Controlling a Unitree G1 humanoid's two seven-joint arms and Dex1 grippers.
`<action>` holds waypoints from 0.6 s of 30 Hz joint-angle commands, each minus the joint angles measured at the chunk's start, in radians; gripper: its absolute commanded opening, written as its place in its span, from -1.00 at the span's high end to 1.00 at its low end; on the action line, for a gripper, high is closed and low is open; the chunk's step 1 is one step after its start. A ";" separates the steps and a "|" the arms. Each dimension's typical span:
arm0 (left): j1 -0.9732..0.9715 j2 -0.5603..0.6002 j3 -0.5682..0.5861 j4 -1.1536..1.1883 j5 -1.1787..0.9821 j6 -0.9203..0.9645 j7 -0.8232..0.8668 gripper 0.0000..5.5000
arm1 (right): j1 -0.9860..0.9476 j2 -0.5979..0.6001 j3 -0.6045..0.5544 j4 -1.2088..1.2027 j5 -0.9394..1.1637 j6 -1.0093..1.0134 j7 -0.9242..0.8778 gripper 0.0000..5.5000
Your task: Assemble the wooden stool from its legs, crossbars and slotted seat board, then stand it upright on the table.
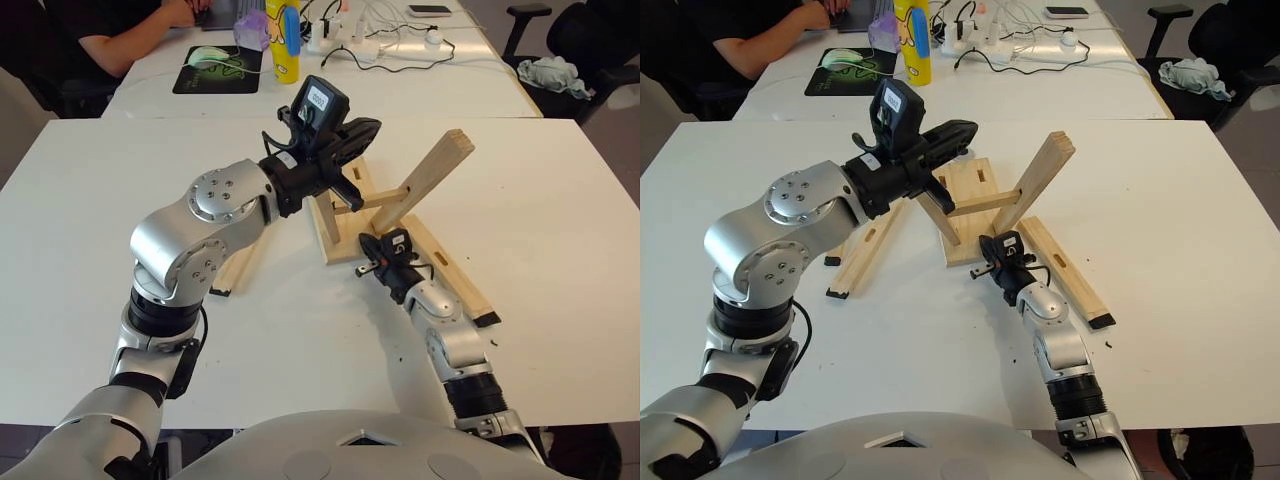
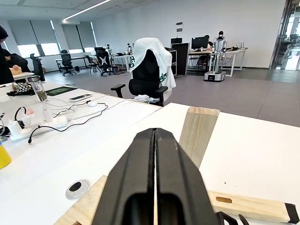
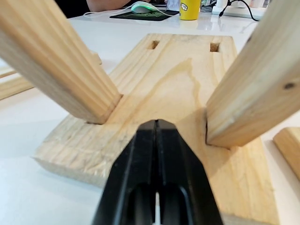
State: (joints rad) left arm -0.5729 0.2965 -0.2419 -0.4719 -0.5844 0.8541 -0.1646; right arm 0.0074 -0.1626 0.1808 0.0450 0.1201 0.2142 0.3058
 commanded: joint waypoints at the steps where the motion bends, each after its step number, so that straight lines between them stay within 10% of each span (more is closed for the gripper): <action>1: 0.038 -0.017 0.020 0.127 0.066 -0.012 0.007 1.00 | 0.087 -0.008 0.047 0.107 -0.043 0.138 -0.005 1.00; 12: -0.281 -0.045 0.358 -0.035 0.089 -0.353 0.092 1.00 | 0.087 -0.009 0.046 0.120 -0.040 0.145 -0.016 1.00; 18: -0.051 -0.015 0.089 -0.018 0.054 0.016 0.083 1.00 | 0.087 -0.017 0.059 0.101 -0.040 0.164 -0.006 1.00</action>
State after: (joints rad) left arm -0.8457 0.2564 0.0514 -0.5549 -0.5349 0.6393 -0.0728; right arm 0.0036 -0.1618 0.1908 0.0431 0.1212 0.2152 0.2910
